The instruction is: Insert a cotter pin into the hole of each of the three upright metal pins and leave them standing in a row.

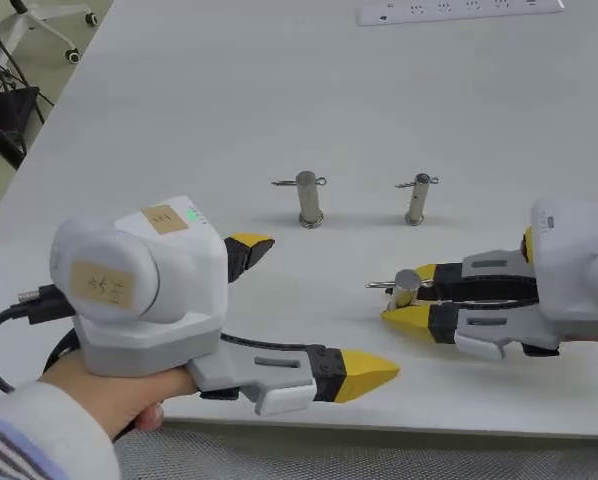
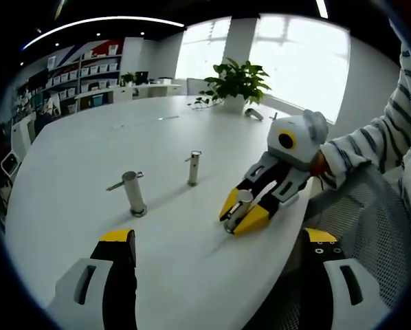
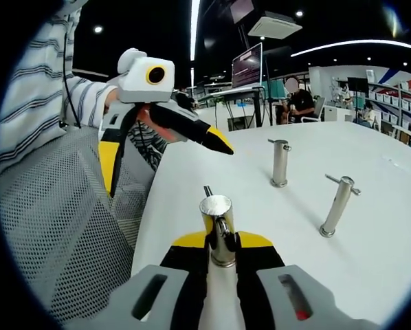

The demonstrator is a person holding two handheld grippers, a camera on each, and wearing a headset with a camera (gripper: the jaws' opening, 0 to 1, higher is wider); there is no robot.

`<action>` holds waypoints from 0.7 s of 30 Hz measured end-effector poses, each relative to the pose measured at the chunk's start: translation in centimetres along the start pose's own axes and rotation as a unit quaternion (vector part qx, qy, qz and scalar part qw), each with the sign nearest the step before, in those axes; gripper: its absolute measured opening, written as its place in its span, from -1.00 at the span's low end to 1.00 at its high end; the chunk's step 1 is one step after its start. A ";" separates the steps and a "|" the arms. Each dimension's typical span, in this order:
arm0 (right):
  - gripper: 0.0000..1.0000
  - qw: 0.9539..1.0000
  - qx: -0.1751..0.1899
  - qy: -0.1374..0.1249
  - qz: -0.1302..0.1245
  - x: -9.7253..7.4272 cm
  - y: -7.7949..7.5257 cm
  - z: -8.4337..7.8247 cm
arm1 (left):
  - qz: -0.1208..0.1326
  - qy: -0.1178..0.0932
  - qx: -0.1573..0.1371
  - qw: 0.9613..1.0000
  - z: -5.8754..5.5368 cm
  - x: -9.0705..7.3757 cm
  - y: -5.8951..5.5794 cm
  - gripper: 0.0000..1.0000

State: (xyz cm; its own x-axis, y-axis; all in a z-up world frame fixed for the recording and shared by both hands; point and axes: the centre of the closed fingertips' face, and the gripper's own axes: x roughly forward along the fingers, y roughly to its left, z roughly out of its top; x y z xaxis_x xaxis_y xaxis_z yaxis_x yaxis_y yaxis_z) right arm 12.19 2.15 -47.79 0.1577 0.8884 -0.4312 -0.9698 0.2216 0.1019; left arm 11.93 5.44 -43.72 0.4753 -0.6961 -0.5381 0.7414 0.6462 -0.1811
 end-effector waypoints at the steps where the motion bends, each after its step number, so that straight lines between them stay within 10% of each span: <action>1: -0.82 1.000 -0.003 0.001 -0.002 0.0 -0.1 0.1 | 0.001 0.000 -0.001 1.000 0.0 0.0 0.0 0.97; 12: -0.84 1.000 -0.006 -0.003 -0.014 -1.4 -0.9 0.8 | 0.007 0.003 -0.003 1.000 0.2 0.1 0.0 0.97; 21: -0.84 0.997 0.011 -0.014 -0.069 -6.0 -5.8 0.8 | 0.015 0.003 -0.011 1.000 0.1 0.1 0.2 0.97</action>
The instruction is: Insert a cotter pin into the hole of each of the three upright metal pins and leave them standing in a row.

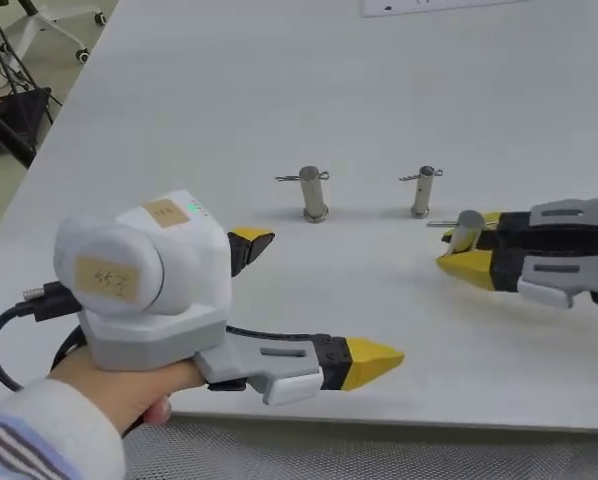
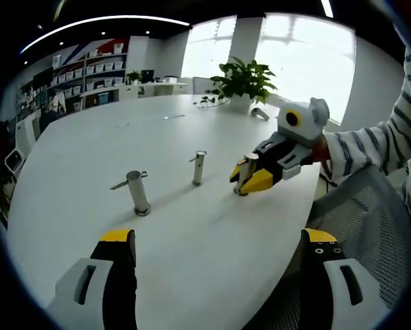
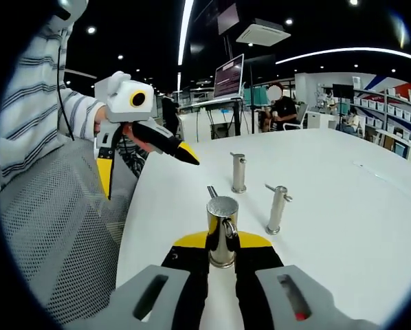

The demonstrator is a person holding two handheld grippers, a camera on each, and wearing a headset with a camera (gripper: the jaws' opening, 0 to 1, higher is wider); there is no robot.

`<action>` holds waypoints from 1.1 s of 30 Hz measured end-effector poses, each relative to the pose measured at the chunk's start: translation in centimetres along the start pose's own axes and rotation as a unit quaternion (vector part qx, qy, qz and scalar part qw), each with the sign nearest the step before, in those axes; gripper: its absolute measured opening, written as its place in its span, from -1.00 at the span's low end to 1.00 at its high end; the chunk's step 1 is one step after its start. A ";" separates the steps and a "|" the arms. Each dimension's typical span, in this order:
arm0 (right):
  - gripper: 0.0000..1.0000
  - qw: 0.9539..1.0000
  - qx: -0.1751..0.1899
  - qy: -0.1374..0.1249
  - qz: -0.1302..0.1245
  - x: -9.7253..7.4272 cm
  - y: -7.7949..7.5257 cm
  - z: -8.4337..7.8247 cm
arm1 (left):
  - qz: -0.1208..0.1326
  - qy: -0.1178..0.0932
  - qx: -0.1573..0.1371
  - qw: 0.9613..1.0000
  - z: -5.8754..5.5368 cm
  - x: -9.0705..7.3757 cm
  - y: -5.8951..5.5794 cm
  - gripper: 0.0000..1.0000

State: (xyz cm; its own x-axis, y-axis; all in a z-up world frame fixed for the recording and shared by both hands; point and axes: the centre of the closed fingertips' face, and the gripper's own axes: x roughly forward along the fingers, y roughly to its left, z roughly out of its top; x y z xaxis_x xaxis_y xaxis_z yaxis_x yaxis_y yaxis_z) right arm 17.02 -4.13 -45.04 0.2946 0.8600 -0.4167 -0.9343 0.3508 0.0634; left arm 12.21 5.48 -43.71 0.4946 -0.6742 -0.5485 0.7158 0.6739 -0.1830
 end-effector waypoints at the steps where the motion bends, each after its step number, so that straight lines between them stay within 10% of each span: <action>1: -0.84 1.000 -0.002 0.001 -0.006 -0.4 -0.6 -0.1 | 0.000 0.001 0.000 1.000 0.0 0.0 0.0 0.97; 16: -0.84 0.998 0.031 0.007 -0.051 -3.7 -7.7 -2.7 | -0.004 0.013 0.004 1.000 0.4 0.4 0.1 0.97; 33: -0.84 0.999 0.023 0.006 -0.043 -3.4 -8.8 -4.1 | 0.004 0.023 -0.008 1.000 -0.5 -0.1 0.3 0.97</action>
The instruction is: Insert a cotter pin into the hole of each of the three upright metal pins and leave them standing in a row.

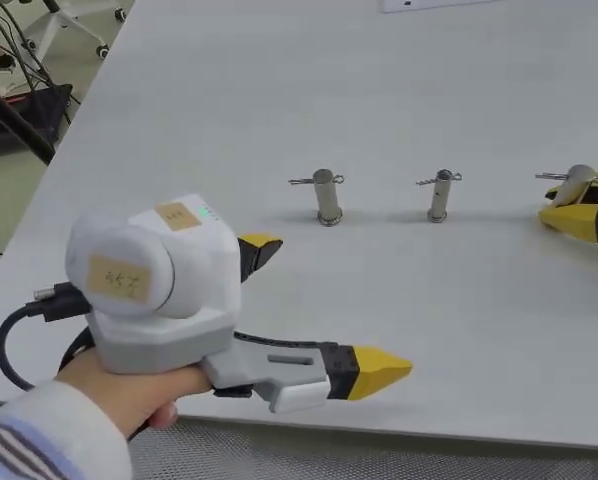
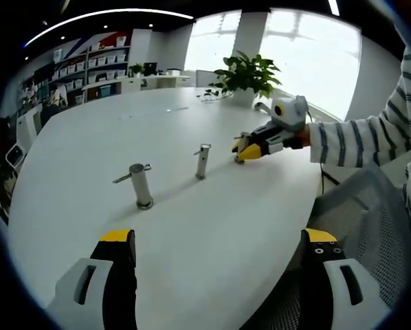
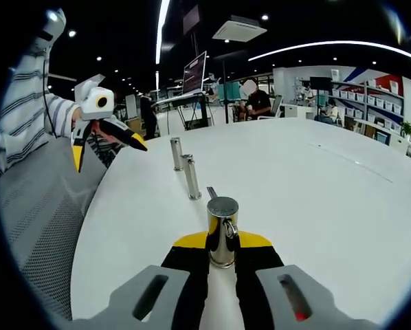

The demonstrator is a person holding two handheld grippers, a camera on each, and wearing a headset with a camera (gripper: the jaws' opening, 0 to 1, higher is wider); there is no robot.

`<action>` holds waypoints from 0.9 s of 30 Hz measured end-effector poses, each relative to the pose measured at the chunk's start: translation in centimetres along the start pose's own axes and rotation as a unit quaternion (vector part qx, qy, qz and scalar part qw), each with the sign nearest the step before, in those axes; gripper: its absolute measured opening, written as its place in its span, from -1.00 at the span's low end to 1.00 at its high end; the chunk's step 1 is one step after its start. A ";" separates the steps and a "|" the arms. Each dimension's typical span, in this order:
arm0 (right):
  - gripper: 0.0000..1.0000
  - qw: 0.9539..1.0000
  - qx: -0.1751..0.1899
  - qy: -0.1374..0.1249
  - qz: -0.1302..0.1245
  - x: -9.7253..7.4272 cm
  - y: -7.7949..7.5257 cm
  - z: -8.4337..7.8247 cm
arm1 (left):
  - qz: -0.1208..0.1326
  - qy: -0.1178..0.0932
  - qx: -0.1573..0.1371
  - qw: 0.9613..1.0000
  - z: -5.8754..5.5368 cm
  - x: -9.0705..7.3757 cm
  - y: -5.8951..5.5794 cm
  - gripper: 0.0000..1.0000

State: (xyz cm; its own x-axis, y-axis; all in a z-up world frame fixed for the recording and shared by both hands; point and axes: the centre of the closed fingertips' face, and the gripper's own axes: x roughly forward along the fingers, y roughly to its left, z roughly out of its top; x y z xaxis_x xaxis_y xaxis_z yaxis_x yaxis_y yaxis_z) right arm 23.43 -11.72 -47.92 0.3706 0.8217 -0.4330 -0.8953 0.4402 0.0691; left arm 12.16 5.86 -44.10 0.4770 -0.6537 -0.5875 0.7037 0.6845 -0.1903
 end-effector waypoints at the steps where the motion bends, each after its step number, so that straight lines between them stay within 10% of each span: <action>1: -0.84 1.000 -0.002 0.000 0.001 0.0 0.1 0.0 | 0.001 0.001 0.002 1.000 -0.1 0.0 0.0 0.97; 23: -0.81 0.999 -0.034 0.013 0.006 0.4 0.7 0.3 | 0.006 -0.003 -0.017 1.000 -0.3 -0.6 0.4 0.91; 27: -0.54 1.000 -0.019 0.008 -0.007 0.1 0.8 0.7 | 0.006 -0.005 -0.016 1.000 -0.2 -0.8 0.5 0.93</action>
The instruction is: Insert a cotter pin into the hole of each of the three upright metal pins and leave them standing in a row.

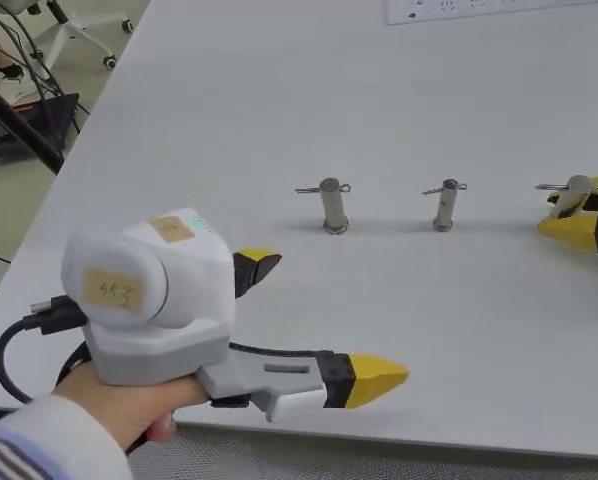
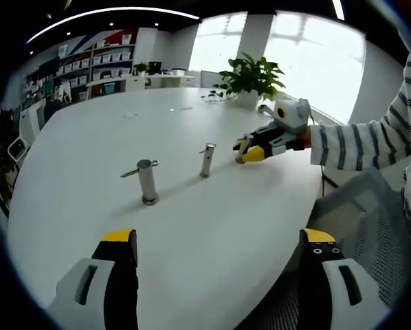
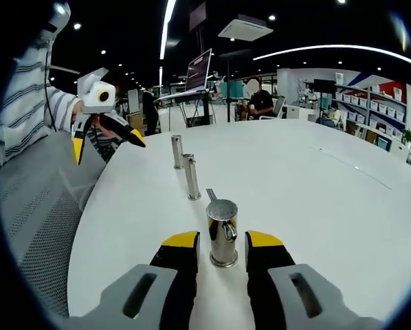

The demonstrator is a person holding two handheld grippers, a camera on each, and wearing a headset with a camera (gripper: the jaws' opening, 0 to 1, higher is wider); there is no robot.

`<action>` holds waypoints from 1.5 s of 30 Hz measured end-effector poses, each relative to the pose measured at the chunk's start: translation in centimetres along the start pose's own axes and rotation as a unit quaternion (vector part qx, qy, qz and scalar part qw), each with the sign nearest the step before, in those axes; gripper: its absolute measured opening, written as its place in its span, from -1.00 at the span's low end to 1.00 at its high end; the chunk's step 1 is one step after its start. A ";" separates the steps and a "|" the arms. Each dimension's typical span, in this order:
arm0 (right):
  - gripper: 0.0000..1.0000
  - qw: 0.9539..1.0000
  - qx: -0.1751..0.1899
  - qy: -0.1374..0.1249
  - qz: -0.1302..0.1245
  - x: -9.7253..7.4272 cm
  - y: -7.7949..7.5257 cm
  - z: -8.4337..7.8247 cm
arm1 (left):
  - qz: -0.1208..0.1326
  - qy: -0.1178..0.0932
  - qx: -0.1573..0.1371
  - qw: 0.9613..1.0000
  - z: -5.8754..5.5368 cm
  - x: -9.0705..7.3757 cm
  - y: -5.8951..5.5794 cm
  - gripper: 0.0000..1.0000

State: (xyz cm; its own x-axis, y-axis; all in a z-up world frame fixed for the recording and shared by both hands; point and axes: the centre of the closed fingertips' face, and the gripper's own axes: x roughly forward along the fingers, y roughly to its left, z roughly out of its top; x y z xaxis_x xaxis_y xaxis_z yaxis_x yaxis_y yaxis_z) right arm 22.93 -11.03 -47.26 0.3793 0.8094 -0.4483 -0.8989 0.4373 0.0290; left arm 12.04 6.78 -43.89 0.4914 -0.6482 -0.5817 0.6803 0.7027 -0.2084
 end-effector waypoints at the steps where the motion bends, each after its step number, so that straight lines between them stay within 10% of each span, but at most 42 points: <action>1: -0.48 1.000 0.011 0.001 -0.009 -0.1 -0.2 -0.1 | 0.001 -0.001 -0.001 1.000 0.1 -0.1 0.1 0.94; 8: -0.09 0.995 0.057 -0.037 -0.072 -2.2 -0.4 3.1 | 0.012 -0.043 -0.020 0.999 2.0 -0.7 0.8 0.97; 15: 0.19 0.984 0.114 -0.107 -0.090 -3.9 2.5 6.7 | 0.021 -0.056 0.000 0.998 2.7 -1.0 1.2 0.97; 28: 0.83 0.965 0.183 -0.088 -0.168 -5.3 5.6 6.5 | 0.037 -0.073 -0.043 0.996 2.7 -1.6 2.1 0.97; 35: 0.97 0.961 0.205 0.031 -0.183 -6.0 6.6 2.7 | 0.042 -0.070 -0.058 0.995 2.0 -1.9 2.4 0.96; 41: 0.97 0.958 0.217 0.041 -0.184 -5.8 7.1 2.6 | 0.018 -0.092 -0.129 0.987 2.3 -2.3 1.6 0.73; 45: 0.97 0.957 0.211 0.055 -0.191 -5.9 6.7 2.5 | 0.042 -0.092 -0.121 0.987 2.1 -2.6 2.4 0.80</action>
State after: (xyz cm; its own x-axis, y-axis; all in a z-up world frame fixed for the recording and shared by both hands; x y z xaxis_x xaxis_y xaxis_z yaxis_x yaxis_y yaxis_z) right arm 15.25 -11.93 -42.13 0.6159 0.5233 -0.5889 -0.5220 0.8309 0.1925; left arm 13.53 9.52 -41.19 0.6465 -0.6105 -0.4576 0.4932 0.7920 -0.3598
